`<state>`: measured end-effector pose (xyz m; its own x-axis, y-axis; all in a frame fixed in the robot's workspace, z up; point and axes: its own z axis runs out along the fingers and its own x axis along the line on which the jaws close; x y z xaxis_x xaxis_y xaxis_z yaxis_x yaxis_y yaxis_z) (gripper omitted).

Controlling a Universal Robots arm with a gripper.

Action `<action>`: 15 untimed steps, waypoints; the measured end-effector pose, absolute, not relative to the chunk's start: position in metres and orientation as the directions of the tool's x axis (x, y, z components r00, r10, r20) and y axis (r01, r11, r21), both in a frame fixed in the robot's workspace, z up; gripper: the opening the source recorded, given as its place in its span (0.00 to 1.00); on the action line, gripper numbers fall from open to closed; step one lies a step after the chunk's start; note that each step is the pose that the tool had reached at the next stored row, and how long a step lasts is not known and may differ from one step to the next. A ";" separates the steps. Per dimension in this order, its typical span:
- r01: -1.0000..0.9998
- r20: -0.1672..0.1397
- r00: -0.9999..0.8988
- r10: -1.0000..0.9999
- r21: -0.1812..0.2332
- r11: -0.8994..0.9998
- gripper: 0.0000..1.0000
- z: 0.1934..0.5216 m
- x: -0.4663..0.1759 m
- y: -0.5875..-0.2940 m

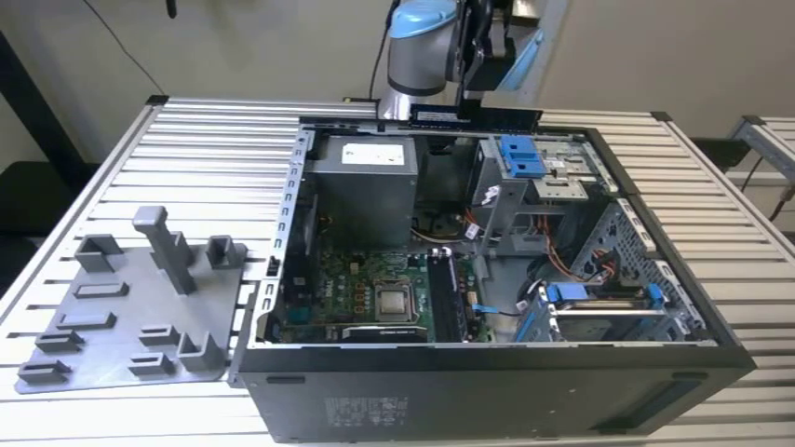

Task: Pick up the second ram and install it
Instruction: 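Insert the second ram into the second slot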

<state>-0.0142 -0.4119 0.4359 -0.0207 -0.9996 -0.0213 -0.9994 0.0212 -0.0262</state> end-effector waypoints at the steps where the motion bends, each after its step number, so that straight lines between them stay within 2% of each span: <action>1: -0.999 -0.021 -0.021 -1.000 -0.026 0.021 0.14 0.436 -0.014 -0.412; 15: -0.994 -0.021 -0.107 -0.994 -0.026 0.108 0.14 0.436 -0.014 -0.412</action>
